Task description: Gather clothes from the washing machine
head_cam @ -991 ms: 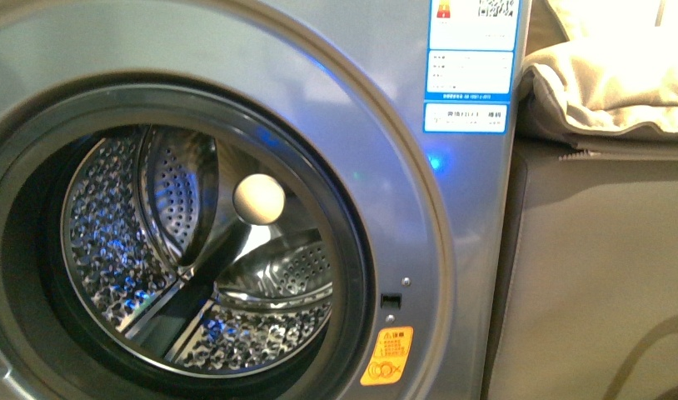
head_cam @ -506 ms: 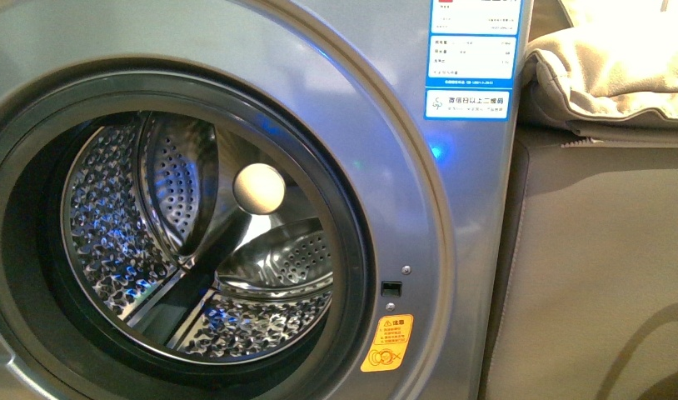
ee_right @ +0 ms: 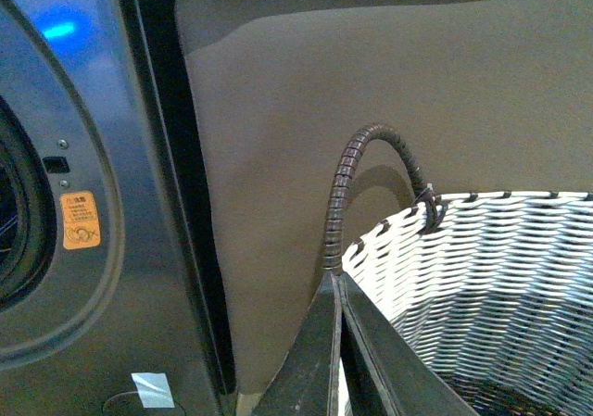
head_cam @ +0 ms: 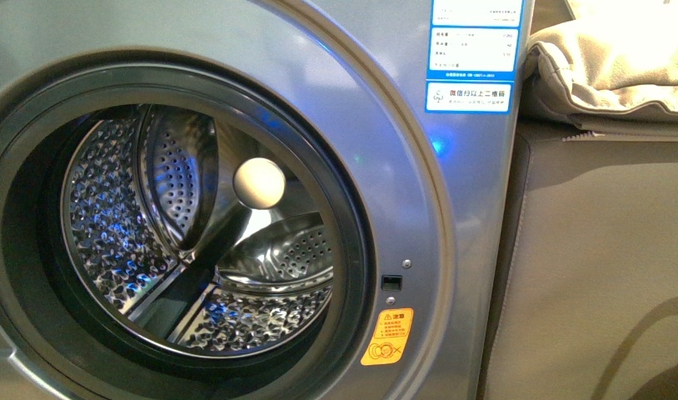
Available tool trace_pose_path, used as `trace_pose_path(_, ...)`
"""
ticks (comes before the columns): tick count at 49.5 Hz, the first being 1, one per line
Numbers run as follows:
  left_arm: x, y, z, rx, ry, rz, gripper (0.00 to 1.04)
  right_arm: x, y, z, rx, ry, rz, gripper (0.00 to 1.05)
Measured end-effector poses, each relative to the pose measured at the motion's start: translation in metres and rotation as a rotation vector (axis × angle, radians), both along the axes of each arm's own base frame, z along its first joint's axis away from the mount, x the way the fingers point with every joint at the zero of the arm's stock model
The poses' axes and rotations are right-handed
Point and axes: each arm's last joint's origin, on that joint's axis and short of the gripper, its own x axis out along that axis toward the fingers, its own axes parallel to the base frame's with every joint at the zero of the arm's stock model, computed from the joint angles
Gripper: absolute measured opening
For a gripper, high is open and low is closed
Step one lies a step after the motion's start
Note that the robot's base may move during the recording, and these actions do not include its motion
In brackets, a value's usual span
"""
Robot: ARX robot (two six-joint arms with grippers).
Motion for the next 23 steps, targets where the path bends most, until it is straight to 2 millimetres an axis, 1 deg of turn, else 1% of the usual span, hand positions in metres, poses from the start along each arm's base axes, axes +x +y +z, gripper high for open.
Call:
trace_pose_path(1,0.0,0.0,0.0,0.0,0.0,0.0,0.19,0.0,0.0,0.0,-0.002,0.0,0.0,0.04)
trace_pose_path(2,0.0,0.0,0.0,0.0,0.0,0.0,0.2,0.0,0.0,0.0,-0.001,0.0,0.0,0.07)
trace_pose_path(7,0.0,0.0,0.0,0.0,0.0,0.0,0.38,0.0,0.0,0.0,-0.001,0.0,0.0,0.25)
trace_pose_path(8,0.0,0.0,0.0,0.0,0.0,0.0,0.42,0.0,0.0,0.0,-0.001,0.0,0.0,0.26)
trace_pose_path(10,0.0,0.0,0.0,0.0,0.0,0.0,0.49,0.0,0.0,0.0,-0.001,0.0,0.0,0.33)
trace_pose_path(11,0.0,0.0,0.0,0.0,0.0,0.0,0.51,0.0,0.0,0.0,-0.001,0.0,0.0,0.37)
trace_pose_path(14,0.0,0.0,0.0,0.0,0.0,0.0,0.61,0.0,0.0,0.0,-0.001,0.0,0.0,0.47)
trace_pose_path(15,0.0,0.0,0.0,0.0,0.0,0.0,0.65,0.0,0.0,0.0,-0.001,0.0,0.0,0.49)
trace_pose_path(23,0.0,0.0,0.0,0.0,0.0,0.0,0.92,0.0,0.0,0.0,-0.001,0.0,0.0,0.77)
